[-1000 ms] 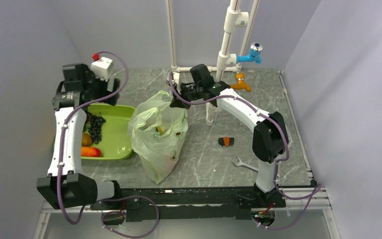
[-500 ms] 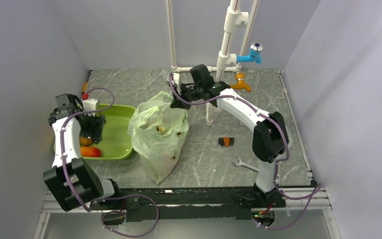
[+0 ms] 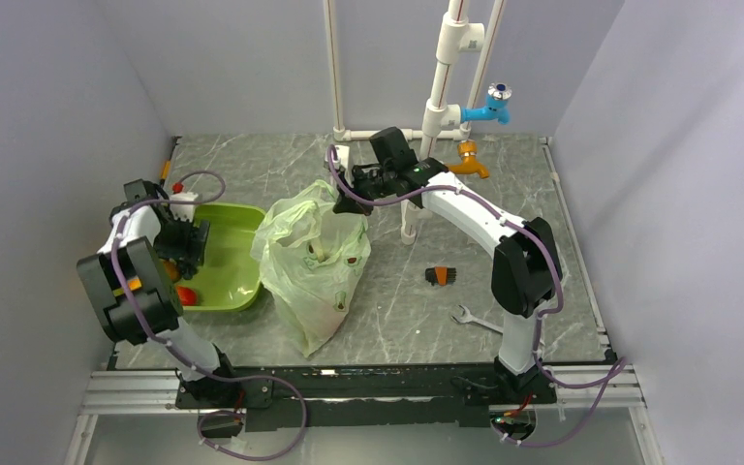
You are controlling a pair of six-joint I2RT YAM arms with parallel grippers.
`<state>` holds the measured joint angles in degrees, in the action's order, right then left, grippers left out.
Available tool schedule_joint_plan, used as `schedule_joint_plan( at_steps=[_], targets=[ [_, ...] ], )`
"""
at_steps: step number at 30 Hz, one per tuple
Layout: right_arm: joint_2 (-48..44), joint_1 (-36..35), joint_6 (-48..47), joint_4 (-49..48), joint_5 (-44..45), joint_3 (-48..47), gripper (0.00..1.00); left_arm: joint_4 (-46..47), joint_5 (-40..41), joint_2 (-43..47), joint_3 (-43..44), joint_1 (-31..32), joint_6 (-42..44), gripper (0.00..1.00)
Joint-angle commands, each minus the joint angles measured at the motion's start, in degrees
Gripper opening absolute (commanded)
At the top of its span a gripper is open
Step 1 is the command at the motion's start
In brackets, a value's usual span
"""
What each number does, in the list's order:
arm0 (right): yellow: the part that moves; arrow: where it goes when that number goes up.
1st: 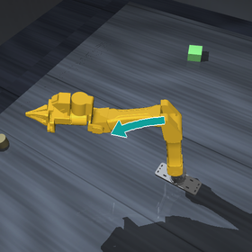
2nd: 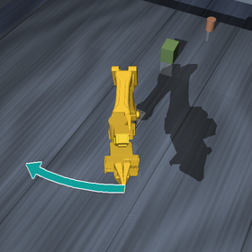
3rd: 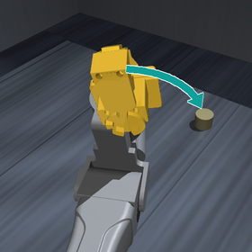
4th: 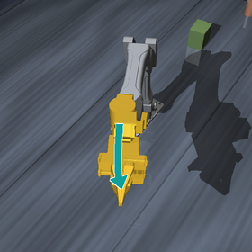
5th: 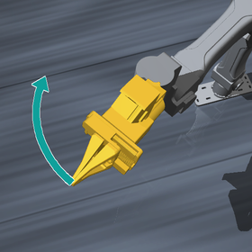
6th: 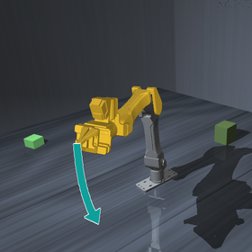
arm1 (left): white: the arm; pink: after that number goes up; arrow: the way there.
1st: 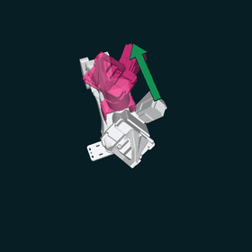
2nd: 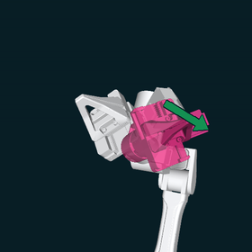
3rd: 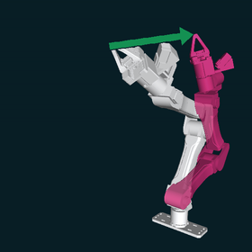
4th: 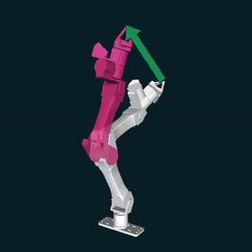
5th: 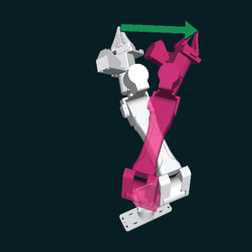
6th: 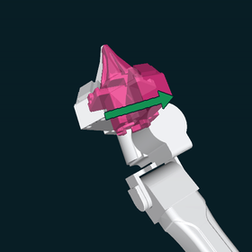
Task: Place the fake fruits into the plastic bag and tie a complex knot
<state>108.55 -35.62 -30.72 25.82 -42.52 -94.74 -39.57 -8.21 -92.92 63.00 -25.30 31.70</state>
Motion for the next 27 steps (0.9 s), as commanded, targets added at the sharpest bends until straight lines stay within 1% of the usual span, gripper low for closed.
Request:
schedule_joint_plan(
  at_steps=[1,3,8,10,14,18,20,23,25,27],
  targets=[
    [-2.78,0.21,-1.7,-0.07,-1.08,-1.4,0.0,2.09,-3.73,-3.92,3.86,-0.1,-0.39,0.91],
    [-2.66,0.26,-1.82,-0.05,-1.09,-1.47,0.0,1.1,-4.84,-5.63,4.56,0.4,-0.01,0.87],
    [-2.4,0.28,-1.56,-0.45,-1.46,-1.58,0.0,-0.03,-6.89,-5.93,2.67,3.11,1.69,0.7],
    [-2.18,0.22,-1.38,-0.44,-1.51,-1.83,0.0,0.6,-7.08,-5.47,1.24,3.7,1.58,0.57],
    [-2.02,0.26,-1.62,-0.22,-1.6,-2.08,0.0,0.02,-8.49,-3.5,0.88,3.87,1.35,0.27],
    [-1.8,0.19,-1.44,-0.24,-1.81,-2.57,0.0,-5.41,-17.98,2.77,3.87,3.86,2.38,0.06],
    [-1.76,0.21,-1.01,-0.52,-1.94,-2.62,0.0,-7.39,-23.96,7.03,5.45,3.85,1.88,0.02],
    [-1.83,0.25,-0.6,-0.77,-1.81,-2.6,0.0,-8.68,-35.08,13.98,7.63,3.9,1.12,0.0],
    [-1.85,0.18,-0.23,-1.07,-1.79,-2.55,0.0,-6.26,-41.79,19.14,7.53,4.32,-0.2,0.0],
    [-1.9,0.18,0.27,-1.32,-1.86,-2.49,0.0,-1.58,-46.52,23.66,6.3,5.76,-2.71,0.0]
  ],
)
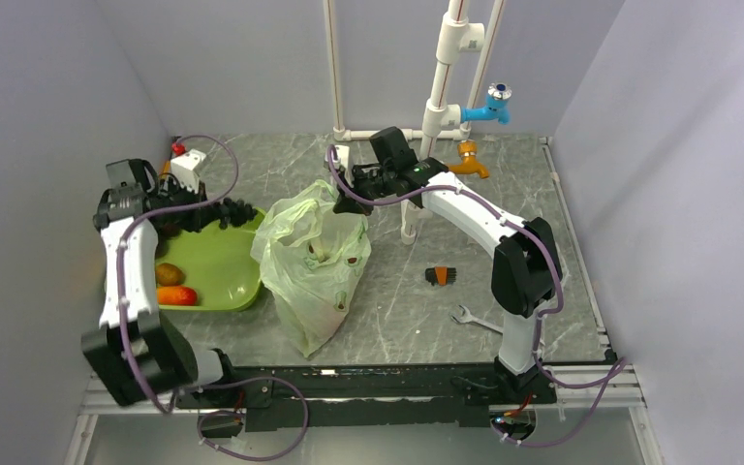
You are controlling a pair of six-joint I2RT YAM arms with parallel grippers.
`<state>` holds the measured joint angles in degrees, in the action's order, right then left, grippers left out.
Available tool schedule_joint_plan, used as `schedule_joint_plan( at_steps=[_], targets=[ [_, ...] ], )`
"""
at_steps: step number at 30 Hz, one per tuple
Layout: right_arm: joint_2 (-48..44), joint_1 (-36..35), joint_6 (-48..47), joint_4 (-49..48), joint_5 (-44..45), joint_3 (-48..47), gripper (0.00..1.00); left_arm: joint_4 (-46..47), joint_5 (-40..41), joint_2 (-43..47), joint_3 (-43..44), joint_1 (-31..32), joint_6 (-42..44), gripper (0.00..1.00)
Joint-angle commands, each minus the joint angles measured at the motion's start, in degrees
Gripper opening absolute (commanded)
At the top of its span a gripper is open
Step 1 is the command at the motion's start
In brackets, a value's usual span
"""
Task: Place the fake fruits into the plastic bag and tie a complex knot
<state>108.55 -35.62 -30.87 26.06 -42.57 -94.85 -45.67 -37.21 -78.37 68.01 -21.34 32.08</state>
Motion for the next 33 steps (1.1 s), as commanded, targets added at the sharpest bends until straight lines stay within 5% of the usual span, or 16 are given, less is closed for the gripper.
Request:
schedule_joint_plan(
  at_steps=[1,8,12,18,30,31,33],
  targets=[
    [-1.86,0.24,0.72,-1.62,-1.9,-2.45,0.0,6.64,-19.29,11.1,0.57,3.04,-4.77,0.0],
    [-0.98,0.2,3.68,-2.92,-2.25,-3.34,0.0,18.97,-19.39,17.76,-5.21,17.99,-8.32,0.0],
    [-0.91,0.15,4.25,-3.74,-1.58,-3.48,0.0,12.26,-21.51,18.1,-4.29,23.96,-0.65,0.0],
    [-0.75,0.21,5.42,-4.64,-1.03,-3.42,0.0,1.96,-24.85,21.49,-4.49,28.1,7.89,0.0],
    [-3.72,0.19,6.23,-5.98,-0.02,-1.22,0.0,7.49,-7.68,11.67,-3.49,30.75,-2.71,0.01],
    [-4.2,0.11,6.79,-6.54,0.36,-0.69,0.0,7.4,-6.79,11.15,-3.48,30.75,-2.82,0.11],
    [-4.75,0.15,7.71,-7.19,0.64,-0.22,0.0,5.04,-6.88,10.54,-2.82,30.75,-1.48,0.48]
  ],
)
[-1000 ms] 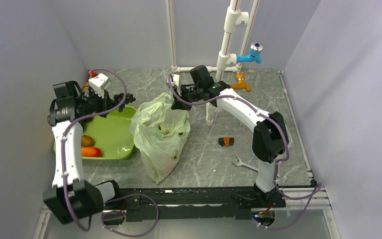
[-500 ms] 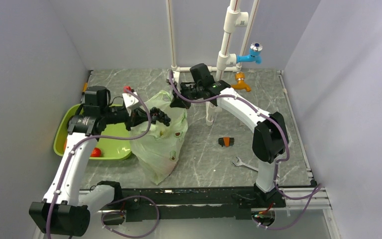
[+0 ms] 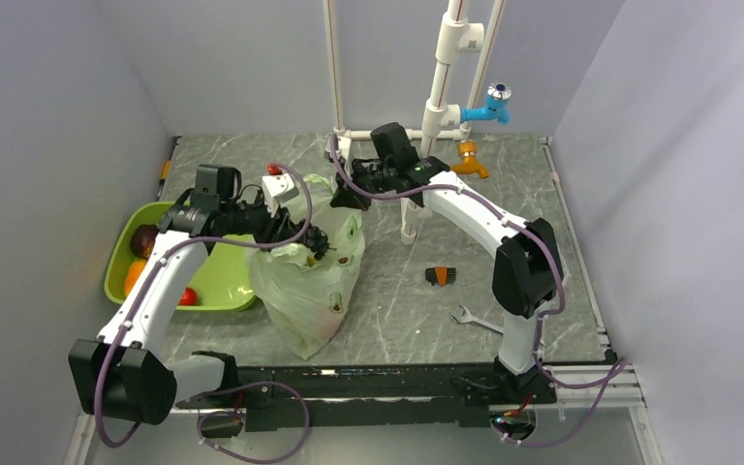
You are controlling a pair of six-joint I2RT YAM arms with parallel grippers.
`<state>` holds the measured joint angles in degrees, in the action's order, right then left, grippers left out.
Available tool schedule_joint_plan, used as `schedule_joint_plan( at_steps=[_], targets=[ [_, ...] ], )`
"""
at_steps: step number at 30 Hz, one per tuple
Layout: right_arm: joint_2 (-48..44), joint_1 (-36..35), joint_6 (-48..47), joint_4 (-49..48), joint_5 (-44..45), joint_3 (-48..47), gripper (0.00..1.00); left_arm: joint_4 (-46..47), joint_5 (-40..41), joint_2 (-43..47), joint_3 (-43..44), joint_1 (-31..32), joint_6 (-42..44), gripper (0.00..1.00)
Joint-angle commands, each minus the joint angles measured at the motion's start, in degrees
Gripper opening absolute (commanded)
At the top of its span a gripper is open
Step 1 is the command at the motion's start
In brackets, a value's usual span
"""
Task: Place the fake fruits into the plastic bag and tie a complex knot
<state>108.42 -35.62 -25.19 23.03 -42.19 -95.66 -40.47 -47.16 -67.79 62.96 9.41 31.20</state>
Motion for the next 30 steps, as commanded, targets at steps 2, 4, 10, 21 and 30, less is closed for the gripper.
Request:
schedule_joint_plan(
  at_steps=[2,4,10,21,30],
  targets=[
    [-4.97,0.13,2.77,-4.7,0.59,0.97,0.0,-2.95,2.33,0.23,3.15,-0.07,0.72,0.74],
    [-5.28,-0.19,3.14,-5.06,1.07,1.58,0.0,-4.09,2.09,1.66,3.55,-0.4,0.84,0.8],
    [-7.86,-1.06,5.28,-6.54,3.29,4.47,0.0,-2.71,-4.81,4.72,7.14,-8.3,-4.38,0.87],
    [-16.56,-5.43,-1.8,-13.18,4.25,14.45,0.0,3.06,-9.01,-4.91,20.75,-9.82,-4.95,0.94],
    [-19.66,-7.62,-1.97,-14.7,10.57,15.8,0.0,-16.85,-9.87,-16.79,32.91,0.03,16.48,0.92]
  ],
)
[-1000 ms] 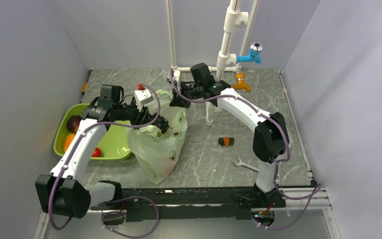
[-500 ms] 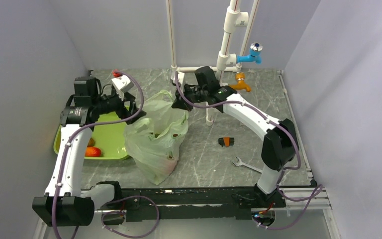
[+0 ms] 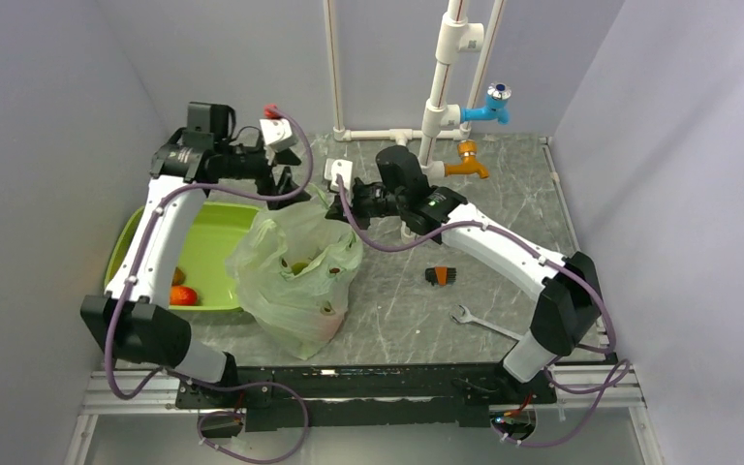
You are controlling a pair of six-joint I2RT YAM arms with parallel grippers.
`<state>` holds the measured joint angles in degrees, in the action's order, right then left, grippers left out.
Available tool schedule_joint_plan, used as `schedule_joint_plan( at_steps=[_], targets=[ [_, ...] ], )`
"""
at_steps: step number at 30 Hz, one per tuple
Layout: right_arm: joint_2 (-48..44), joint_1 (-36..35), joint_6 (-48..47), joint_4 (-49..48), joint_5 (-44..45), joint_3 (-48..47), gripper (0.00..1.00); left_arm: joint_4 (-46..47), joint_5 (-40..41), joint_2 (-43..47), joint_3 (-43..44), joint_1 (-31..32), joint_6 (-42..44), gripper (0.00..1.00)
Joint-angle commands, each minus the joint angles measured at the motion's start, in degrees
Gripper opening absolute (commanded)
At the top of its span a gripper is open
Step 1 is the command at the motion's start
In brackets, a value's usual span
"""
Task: Place the fake fruits into the plastic bag and tie a complex knot
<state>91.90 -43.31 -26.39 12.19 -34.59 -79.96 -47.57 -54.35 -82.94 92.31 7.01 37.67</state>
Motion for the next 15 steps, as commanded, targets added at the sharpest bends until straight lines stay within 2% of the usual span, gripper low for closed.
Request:
schedule_joint_plan(
  at_steps=[1,3,5,6,8,10,11,12,13,15],
  targets=[
    [-3.5,0.06,-0.52,-3.79,3.27,0.26,0.0,-10.76,-2.72,-2.29,3.65,2.95,11.04,0.91],
    [-4.28,-0.02,-0.26,-3.55,3.34,0.67,0.0,-9.92,-1.22,-2.67,3.36,4.2,11.69,0.85],
    [-5.29,-0.24,-0.09,-3.34,3.22,1.45,0.0,-7.41,0.63,-2.75,3.05,5.47,11.04,0.65],
    [-5.95,-0.32,-0.14,-3.13,3.13,2.0,0.0,-5.89,1.39,-2.71,3.16,6.21,9.9,0.5],
    [-7.28,-0.81,-0.93,-2.0,2.63,3.04,0.0,-2.68,1.08,-2.25,4.31,6.78,6.42,0.26],
    [-9.53,-1.21,-2.27,-0.41,1.6,4.77,0.03,1.39,-1.99,-0.82,5.33,6.73,1.33,0.1],
    [-10.79,-1.21,-2.39,0.11,0.68,5.75,0.08,3.79,-4.26,0.5,5.3,6.6,-1.0,0.06],
    [-12.0,-1.2,-2.08,0.55,-0.18,6.6,0.19,5.32,-7.09,1.65,4.93,6.47,-3.06,0.04],
    [-13.16,-1.24,-1.54,1.02,-0.79,7.16,0.31,6.54,-9.89,2.8,4.38,6.45,-4.55,0.03],
    [-14.98,-0.82,0.36,1.53,-1.12,6.87,0.61,8.71,-16.02,5.09,2.3,6.49,-7.04,0.0]
  ],
)
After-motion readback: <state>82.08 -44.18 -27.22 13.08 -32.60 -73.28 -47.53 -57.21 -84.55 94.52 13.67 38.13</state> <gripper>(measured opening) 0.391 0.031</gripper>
